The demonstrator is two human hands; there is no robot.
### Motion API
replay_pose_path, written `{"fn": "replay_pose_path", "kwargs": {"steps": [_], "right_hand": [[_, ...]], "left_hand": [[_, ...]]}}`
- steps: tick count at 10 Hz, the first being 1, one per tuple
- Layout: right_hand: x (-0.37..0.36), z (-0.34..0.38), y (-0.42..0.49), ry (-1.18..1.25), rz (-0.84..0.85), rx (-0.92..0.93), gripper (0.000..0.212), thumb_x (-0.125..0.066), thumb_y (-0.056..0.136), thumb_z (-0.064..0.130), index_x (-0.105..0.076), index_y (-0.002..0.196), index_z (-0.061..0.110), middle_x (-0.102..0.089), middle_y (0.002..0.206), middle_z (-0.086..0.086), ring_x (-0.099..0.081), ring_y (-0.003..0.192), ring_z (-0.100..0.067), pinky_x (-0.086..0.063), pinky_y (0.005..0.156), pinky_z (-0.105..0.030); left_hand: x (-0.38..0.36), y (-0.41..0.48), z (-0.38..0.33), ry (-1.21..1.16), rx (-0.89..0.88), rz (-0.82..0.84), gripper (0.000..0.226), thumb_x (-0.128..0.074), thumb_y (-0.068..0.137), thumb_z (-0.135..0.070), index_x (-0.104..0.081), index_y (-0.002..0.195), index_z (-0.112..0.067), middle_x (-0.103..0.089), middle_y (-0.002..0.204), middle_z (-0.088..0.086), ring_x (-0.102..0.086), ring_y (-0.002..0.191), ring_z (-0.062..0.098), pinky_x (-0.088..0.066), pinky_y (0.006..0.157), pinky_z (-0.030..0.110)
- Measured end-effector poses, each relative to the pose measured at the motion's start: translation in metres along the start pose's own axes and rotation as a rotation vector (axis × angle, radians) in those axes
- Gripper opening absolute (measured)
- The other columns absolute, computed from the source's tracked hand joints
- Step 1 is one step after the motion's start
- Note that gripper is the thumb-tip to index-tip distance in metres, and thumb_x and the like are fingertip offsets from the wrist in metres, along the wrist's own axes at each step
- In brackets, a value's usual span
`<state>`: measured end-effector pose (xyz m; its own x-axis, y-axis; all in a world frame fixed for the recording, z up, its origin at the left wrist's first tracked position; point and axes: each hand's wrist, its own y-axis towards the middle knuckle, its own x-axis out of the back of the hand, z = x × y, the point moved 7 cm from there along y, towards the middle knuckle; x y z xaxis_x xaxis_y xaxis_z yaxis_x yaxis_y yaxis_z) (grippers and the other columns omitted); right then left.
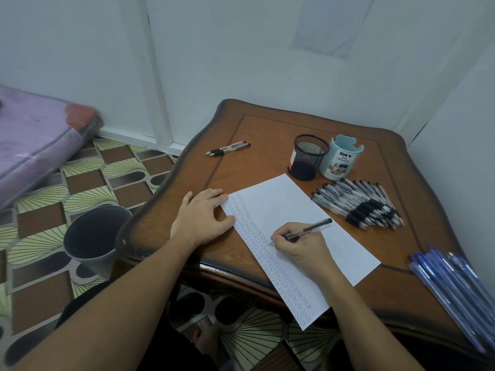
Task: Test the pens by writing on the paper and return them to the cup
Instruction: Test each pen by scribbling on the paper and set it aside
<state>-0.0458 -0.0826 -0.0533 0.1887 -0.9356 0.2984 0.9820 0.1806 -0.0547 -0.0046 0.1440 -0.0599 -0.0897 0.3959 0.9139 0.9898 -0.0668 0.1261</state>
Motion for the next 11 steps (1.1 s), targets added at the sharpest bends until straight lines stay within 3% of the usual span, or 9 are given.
{"fn": "replay_pose_path", "kwargs": {"steps": [4, 7, 11], "right_hand": [[-0.0016, 0.0018, -0.0007, -0.019, 0.007, 0.002, 0.015, -0.066, 0.084, 0.002, -0.073, 0.072, 0.007, -0.063, 0.065, -0.012, -0.046, 0.057, -0.004, -0.032, 0.050, -0.017], [-0.0002, 0.0009, 0.0001, -0.050, -0.001, 0.007, 0.015, -0.066, 0.083, 0.004, -0.073, 0.072, 0.010, -0.066, 0.073, -0.016, -0.050, 0.063, -0.009, -0.036, 0.055, -0.022], [0.0014, 0.0014, -0.0005, -0.032, -0.018, 0.007, 0.014, -0.066, 0.083, 0.001, -0.072, 0.072, 0.007, -0.063, 0.069, -0.016, -0.046, 0.057, -0.006, -0.033, 0.050, -0.018]], "left_hand": [[0.0020, -0.0009, -0.0019, 0.000, 0.000, 0.008, 0.073, -0.039, 0.076, -0.067, -0.047, 0.141, -0.034, -0.037, 0.151, -0.016, -0.025, 0.142, 0.003, -0.002, 0.119, 0.041], [-0.0005, 0.0006, -0.0003, 0.005, -0.003, 0.006, 0.073, -0.039, 0.076, -0.068, -0.048, 0.141, -0.034, -0.038, 0.150, -0.016, -0.025, 0.141, 0.002, -0.003, 0.119, 0.041], [0.0005, 0.0002, -0.0006, 0.013, -0.002, 0.007, 0.073, -0.038, 0.076, -0.068, -0.048, 0.140, -0.034, -0.038, 0.150, -0.016, -0.025, 0.141, 0.002, -0.004, 0.119, 0.041]]}}
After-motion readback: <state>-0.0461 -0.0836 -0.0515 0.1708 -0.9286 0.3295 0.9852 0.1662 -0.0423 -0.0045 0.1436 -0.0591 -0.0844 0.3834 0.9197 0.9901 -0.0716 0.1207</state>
